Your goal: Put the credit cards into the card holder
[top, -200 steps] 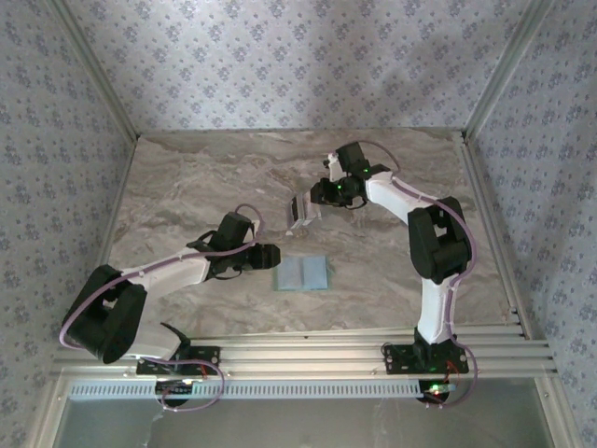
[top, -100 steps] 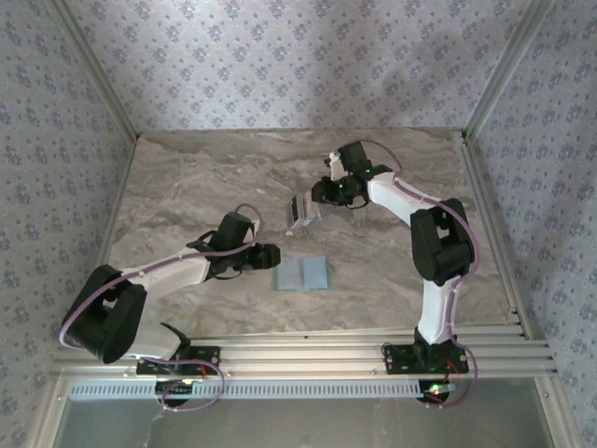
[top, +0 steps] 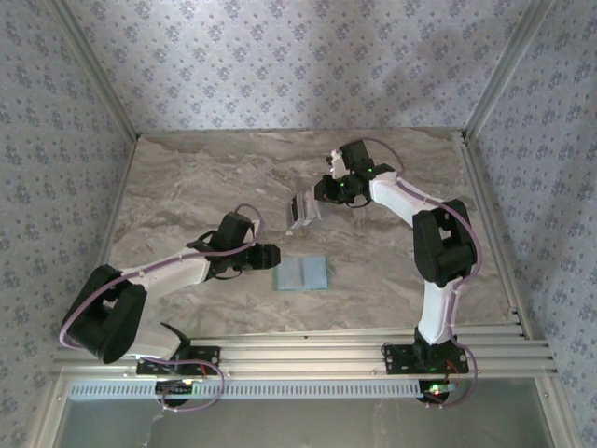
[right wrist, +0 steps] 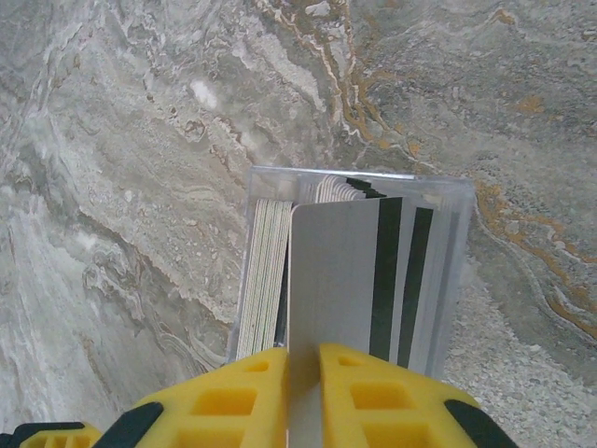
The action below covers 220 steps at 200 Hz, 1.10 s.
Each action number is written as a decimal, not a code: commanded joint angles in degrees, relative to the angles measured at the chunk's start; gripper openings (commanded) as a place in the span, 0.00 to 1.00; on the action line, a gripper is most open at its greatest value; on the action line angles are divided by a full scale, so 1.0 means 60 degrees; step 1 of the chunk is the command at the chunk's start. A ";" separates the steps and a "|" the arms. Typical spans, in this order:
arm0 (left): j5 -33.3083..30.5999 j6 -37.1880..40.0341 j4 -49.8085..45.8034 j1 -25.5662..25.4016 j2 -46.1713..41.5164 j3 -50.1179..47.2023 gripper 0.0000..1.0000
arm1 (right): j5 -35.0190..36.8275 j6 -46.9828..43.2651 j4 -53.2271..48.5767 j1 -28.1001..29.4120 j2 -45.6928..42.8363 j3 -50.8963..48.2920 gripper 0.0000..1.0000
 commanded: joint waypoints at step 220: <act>-0.0319 0.0372 -0.0543 -0.0109 -0.0591 0.0073 0.68 | 0.3708 0.0164 -0.0454 0.0446 -0.4113 -0.2155 0.00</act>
